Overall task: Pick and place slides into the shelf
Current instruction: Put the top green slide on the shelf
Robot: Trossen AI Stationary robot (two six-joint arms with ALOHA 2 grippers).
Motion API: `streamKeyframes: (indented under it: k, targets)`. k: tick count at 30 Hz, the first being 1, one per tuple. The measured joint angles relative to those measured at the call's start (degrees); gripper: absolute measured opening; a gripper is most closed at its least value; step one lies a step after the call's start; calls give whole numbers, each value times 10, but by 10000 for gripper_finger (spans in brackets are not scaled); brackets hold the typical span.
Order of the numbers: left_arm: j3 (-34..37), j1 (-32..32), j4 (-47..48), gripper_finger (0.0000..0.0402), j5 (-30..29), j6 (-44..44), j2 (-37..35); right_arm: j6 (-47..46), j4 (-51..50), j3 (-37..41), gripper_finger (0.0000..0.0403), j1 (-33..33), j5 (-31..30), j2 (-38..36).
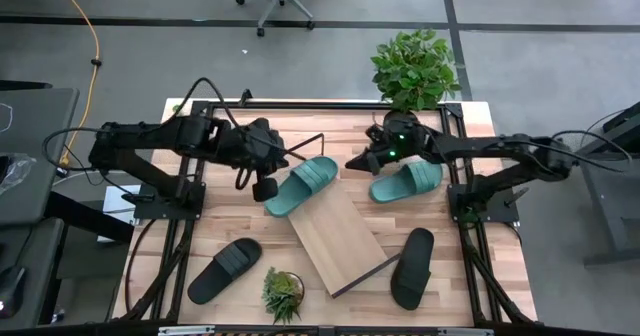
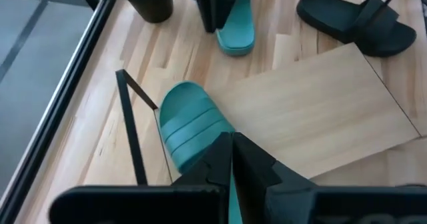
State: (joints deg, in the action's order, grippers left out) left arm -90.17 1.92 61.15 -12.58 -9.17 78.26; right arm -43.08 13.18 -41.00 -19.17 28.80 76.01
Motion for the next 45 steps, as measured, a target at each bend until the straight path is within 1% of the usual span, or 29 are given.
streamKeyframes:
  k: [3, 6, 9, 13, 17, 25, 31, 34, 42, 45]
  targets:
    - [0, 17, 5, 8, 19, 24, -4, 1, -7, -29, 97, 5, 4, 36]
    - [0, 34, 11, 2, 31, 45, -10, 1, -16, -50, 98, 12, 19, 68]
    - [0, 54, 19, 4, 44, 67, -18, 1, -24, -65, 98, 23, 18, 95]
    - [0, 78, 39, 2, 56, 87, -30, -7, -27, -71, 98, 34, 9, 128]
    - [0, 94, 48, 3, 60, 93, -45, -25, -21, -70, 98, 41, -24, 153]
    - [0, 97, 60, 3, 52, 114, -61, -59, 2, -70, 98, 42, -94, 166]
    - [0, 97, 64, 2, 52, 125, -61, -58, -1, -70, 99, 42, -122, 165]
    - [0, 97, 64, 2, 51, 126, -61, -55, 2, -70, 99, 38, -123, 166]
    - [0, 97, 64, 2, 50, 137, -61, -62, 31, -70, 99, 23, -115, 195]
    - [0, 97, 65, 1, 50, 139, -61, -70, 36, -70, 99, 31, -96, 205]
